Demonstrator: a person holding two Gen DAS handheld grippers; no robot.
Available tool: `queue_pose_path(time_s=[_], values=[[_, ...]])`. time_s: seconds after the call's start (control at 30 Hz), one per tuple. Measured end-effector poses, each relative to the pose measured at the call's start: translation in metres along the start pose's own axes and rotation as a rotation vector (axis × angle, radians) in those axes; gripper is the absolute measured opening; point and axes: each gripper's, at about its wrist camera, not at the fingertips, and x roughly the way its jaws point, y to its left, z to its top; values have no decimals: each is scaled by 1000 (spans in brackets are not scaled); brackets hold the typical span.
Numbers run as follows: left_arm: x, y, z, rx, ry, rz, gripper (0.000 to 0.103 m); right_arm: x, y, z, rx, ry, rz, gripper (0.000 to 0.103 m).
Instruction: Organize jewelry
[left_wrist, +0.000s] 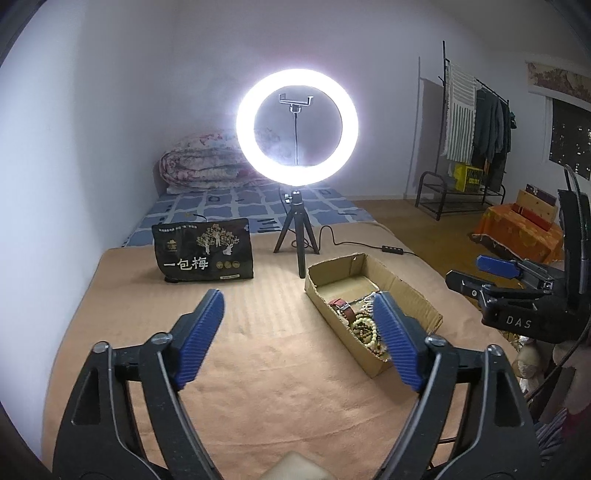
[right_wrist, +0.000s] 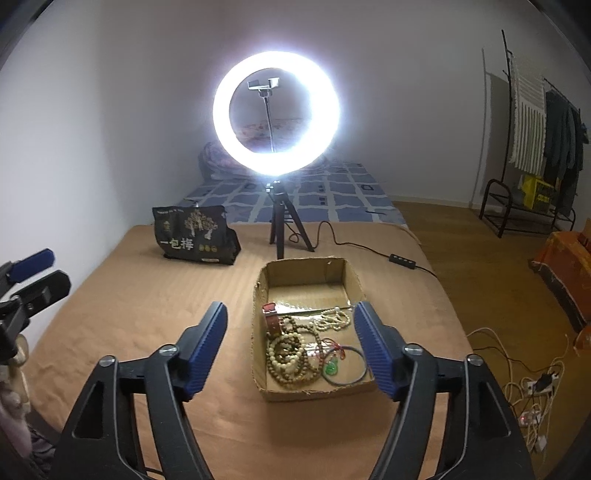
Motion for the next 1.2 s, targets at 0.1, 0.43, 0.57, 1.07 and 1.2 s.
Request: queue_pose_path(time_s=[0.1, 0.43, 0.57, 1.07, 1.2], values=[[-2, -3, -1, 15, -2, 12, 92, 1, 3, -1, -12, 0, -22, 76], [-6, -15, -5, 61, -6, 50, 102, -4, 0, 0, 1, -28, -39, 76], [-7, -19, -6, 76, -16, 69, 103, -4, -2, -1, 9, -31, -47, 76], [-10, -19, -7, 53, -18, 83, 103, -2, 2, -2, -6, -19, -53, 77], [-9, -19, -6, 53, -21, 83, 103, -2, 2, -2, -7, -19, -54, 77]])
